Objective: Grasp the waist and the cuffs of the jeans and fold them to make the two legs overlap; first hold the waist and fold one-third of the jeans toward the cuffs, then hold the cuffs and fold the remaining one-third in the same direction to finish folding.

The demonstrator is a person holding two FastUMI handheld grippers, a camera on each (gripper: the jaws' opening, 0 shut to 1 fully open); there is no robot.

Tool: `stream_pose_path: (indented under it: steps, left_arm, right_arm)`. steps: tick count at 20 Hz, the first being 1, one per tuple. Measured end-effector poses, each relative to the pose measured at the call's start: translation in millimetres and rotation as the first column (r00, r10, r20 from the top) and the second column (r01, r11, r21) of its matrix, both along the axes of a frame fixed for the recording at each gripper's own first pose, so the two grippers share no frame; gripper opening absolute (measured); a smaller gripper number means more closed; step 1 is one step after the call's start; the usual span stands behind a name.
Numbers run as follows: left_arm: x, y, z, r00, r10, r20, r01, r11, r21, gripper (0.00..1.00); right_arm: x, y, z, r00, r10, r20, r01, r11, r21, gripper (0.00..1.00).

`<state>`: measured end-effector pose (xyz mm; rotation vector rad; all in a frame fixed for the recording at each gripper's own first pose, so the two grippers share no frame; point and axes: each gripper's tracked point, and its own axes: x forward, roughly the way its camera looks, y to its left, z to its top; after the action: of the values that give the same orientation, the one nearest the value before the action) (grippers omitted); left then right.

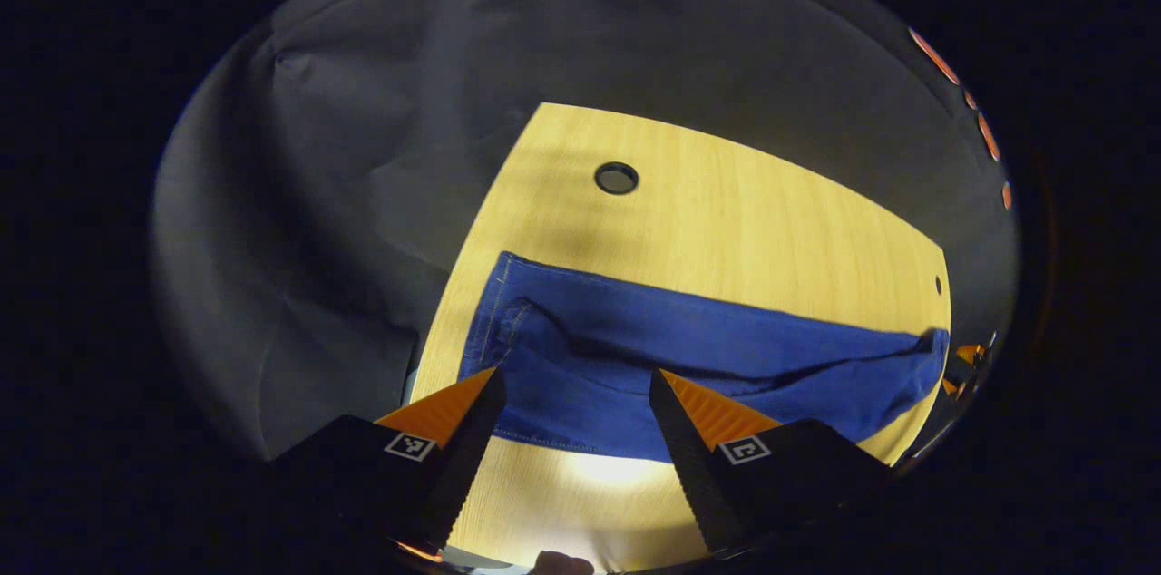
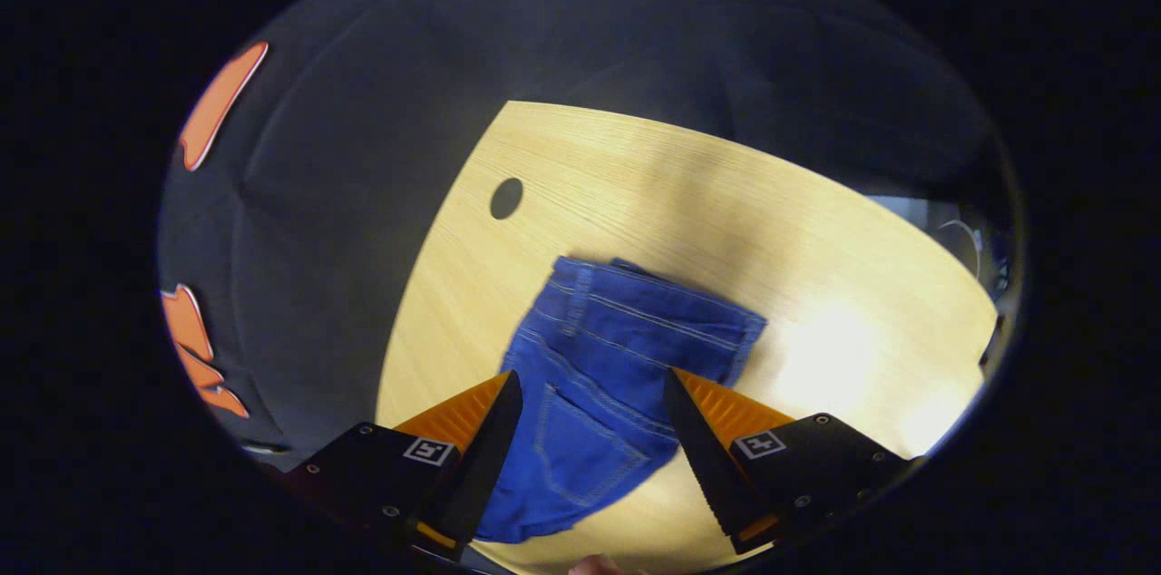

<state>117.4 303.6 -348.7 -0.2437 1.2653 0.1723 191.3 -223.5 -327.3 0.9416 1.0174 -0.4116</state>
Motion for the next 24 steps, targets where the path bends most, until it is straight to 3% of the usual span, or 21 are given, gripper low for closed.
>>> stream_pose_path:
  steps: [2, 4, 7, 9, 16, 17, 18, 19, 20, 21, 22, 24]
  left_arm:
    - [-10, -11, 2, 0.999, -0.031, -0.022, 0.031, 0.999, -0.021, 0.98]
    - [-22, -31, 15, 0.998, -0.028, -0.063, 0.022, 0.995, -0.098, 0.99]
    - [-46, -27, 23, 0.989, -0.081, -0.121, 0.078, 0.996, -0.034, 0.98]
    - [-54, -26, 25, 0.989, -0.088, -0.117, 0.089, 0.996, 0.003, 0.99]
    - [-69, -62, 47, 1.000, -0.005, 0.022, 0.006, 1.000, -0.026, 0.99]
    - [-68, -68, 49, 0.998, -0.007, 0.056, 0.008, 1.000, -0.016, 0.99]
    - [-65, -69, 51, 0.996, -0.007, 0.088, 0.006, 1.000, 0.007, 0.99]
    - [-63, -72, 52, 0.993, 0.004, 0.120, -0.006, 1.000, 0.017, 0.99]
    - [-64, -75, 55, 0.990, 0.025, 0.142, -0.028, 0.999, 0.018, 0.99]
    - [-65, -79, 58, 0.985, 0.042, 0.166, -0.045, 0.999, 0.011, 0.99]
    - [-61, -83, 60, 0.980, 0.056, 0.193, -0.060, 0.998, 0.014, 0.99]
    - [-59, -83, 60, 0.971, 0.072, 0.227, -0.077, 0.997, 0.012, 0.99]
  right_arm:
    - [-11, -1, -11, 0.999, 0.010, -0.038, -0.010, 1.000, 0.005, 0.96]
    - [-21, -2, -24, 0.996, 0.019, -0.086, -0.018, 1.000, 0.015, 0.97]
    - [-28, -6, -39, 0.991, 0.037, -0.128, -0.037, 0.999, 0.004, 0.96]
    - [-27, -9, -45, 0.989, 0.036, -0.140, -0.037, 0.999, -0.004, 0.96]
    - [-14, -17, -51, 0.993, 0.029, -0.112, -0.036, 0.997, -0.062, 0.92]
    - [-12, -16, -55, 0.994, 0.040, -0.107, -0.049, 0.995, -0.086, 0.82]
    - [-12, -18, -53, 0.994, 0.047, -0.094, -0.058, 0.992, -0.112, 0.82]
    - [-10, -16, -55, 0.996, 0.047, -0.075, -0.056, 0.990, -0.126, 0.75]
    - [-7, -13, -57, 0.998, 0.034, -0.051, -0.040, 0.992, -0.119, 0.49]
    - [-6, -8, -55, 0.999, 0.014, -0.039, -0.017, 0.995, -0.098, 0.47]
    - [-4, -6, -59, 0.999, 0.009, -0.031, -0.011, 0.997, -0.077, 0.36]
    - [-1, -1, -45, 1.000, 0.018, 0.022, -0.016, 0.997, -0.073, 0.25]
